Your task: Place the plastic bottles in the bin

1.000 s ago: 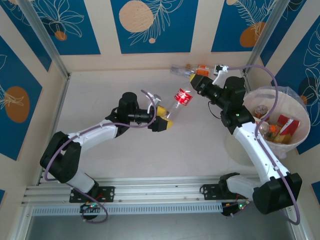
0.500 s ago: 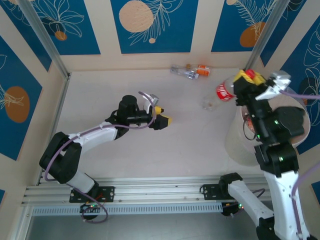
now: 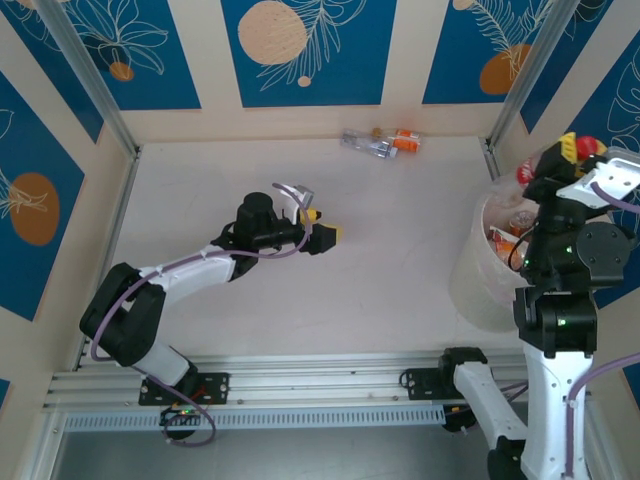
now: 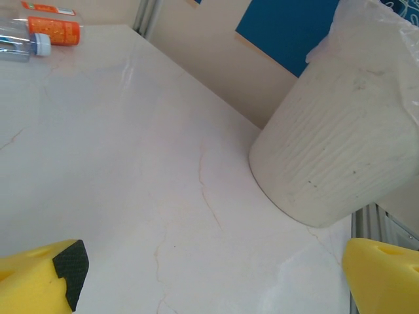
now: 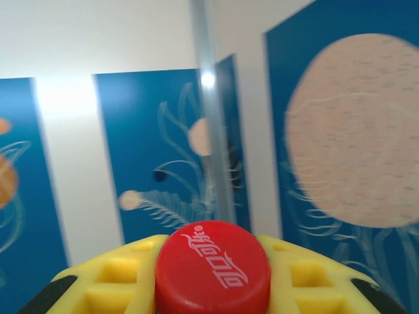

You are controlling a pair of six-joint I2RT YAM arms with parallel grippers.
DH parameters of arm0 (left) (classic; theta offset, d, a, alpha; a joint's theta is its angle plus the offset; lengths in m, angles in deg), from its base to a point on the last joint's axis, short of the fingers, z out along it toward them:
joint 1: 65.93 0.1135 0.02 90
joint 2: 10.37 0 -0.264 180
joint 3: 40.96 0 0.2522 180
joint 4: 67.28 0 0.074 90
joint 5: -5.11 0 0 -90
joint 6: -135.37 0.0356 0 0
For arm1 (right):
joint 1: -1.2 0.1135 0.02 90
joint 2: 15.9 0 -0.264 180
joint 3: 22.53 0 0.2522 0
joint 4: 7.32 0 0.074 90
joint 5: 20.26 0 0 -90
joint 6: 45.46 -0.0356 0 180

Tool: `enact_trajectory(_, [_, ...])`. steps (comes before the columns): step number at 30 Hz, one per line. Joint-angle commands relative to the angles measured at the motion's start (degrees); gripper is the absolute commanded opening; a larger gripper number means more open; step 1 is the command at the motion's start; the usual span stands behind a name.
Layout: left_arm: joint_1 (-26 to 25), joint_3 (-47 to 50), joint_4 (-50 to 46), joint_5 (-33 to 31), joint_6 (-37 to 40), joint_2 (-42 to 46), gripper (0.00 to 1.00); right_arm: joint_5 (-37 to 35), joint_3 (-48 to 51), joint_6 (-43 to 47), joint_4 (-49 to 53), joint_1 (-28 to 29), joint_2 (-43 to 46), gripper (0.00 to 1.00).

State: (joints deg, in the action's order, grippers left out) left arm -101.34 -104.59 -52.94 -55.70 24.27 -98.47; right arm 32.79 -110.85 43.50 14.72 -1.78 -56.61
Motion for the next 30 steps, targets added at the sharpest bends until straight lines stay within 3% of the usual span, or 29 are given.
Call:
enact_trajectory(1, [0.02,0.82,2.87,-2.3,-1.25,-0.55,1.0,-3.16,-1.79,-3.85,3.14,-6.58,-0.84,0.0])
enact_trajectory(4, [0.19,0.57,3.78,-1.68,-2.18,-1.37,1.0,-0.21,-5.58,-11.69,16.11,-13.03,-4.92,0.0])
enact_trajectory(8, [0.28,-0.71,3.19,-0.55,-2.46,-2.62,1.0,14.05,-11.19,-18.75,28.92,-20.7,-11.05,0.01])
enact_trajectory(12, [0.41,-2.02,3.01,0.66,-3.37,-4.29,1.0,22.93,-12.83,-21.78,35.26,-25.5,-15.07,0.06])
enact_trajectory(16, [0.53,-3.51,2.97,1.56,-4.36,-5.69,1.0,21.32,-9.93,-22.87,38.5,-26.71,-17.45,0.2])
enact_trajectory(20, [0.61,-4.85,2.66,2.35,-4.74,-6.71,1.0,21.55,-3.06,-22.79,33.21,-28.31,-18.94,0.31])
enact_trajectory(30, [0.74,-4.84,2.48,2.34,-5.09,-7.28,1.0,14.36,0.26,-22.04,32.32,-30.24,-25.29,0.33])
